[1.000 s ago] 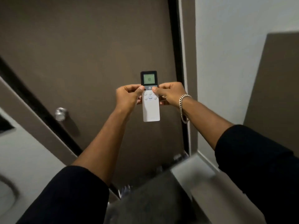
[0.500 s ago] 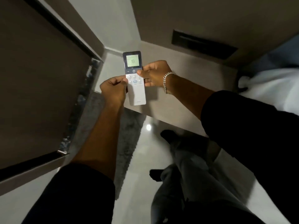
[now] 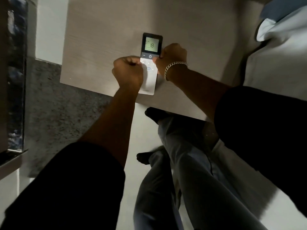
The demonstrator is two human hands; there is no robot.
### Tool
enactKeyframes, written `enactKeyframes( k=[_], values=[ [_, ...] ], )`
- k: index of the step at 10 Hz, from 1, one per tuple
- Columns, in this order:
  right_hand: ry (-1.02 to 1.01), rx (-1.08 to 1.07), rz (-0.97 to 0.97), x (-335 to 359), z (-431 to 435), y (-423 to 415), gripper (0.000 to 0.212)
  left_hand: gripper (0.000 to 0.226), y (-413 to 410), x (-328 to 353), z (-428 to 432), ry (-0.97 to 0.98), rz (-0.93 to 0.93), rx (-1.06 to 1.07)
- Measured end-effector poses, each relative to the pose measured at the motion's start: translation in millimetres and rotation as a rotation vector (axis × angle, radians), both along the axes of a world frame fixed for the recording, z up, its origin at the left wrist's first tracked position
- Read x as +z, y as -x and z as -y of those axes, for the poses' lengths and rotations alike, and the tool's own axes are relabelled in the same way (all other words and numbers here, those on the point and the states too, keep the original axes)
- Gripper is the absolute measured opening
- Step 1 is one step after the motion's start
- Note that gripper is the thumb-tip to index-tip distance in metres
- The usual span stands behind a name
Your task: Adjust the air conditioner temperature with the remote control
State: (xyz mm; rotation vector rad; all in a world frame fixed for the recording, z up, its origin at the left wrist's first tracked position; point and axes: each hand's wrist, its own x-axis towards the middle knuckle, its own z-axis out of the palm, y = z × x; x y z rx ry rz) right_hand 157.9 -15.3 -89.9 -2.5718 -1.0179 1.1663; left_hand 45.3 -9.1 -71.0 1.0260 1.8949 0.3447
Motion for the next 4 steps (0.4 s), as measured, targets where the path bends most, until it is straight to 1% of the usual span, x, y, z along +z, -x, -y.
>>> enactKeyframes(
  k=[1, 2, 3, 4],
  values=[
    [-0.012, -0.02, 0.041, -5, 3, -1, 0.037, 0.018, -6, -1, 9, -0.015, -0.03, 0.007],
    [-0.007, -0.022, 0.068, -2, 3, -4, 0.034, 0.02, -5, 4, 13, 0.013, 0.023, -0.018],
    [0.014, -0.011, 0.078, 7, 3, -7, 0.028, 0.019, 8, 27, 12, -0.043, 0.135, -0.024],
    [0.046, 0.028, 0.061, 27, 7, 3, 0.03, 0.022, 20, 54, 13, -0.125, 0.148, -0.036]
  ],
)
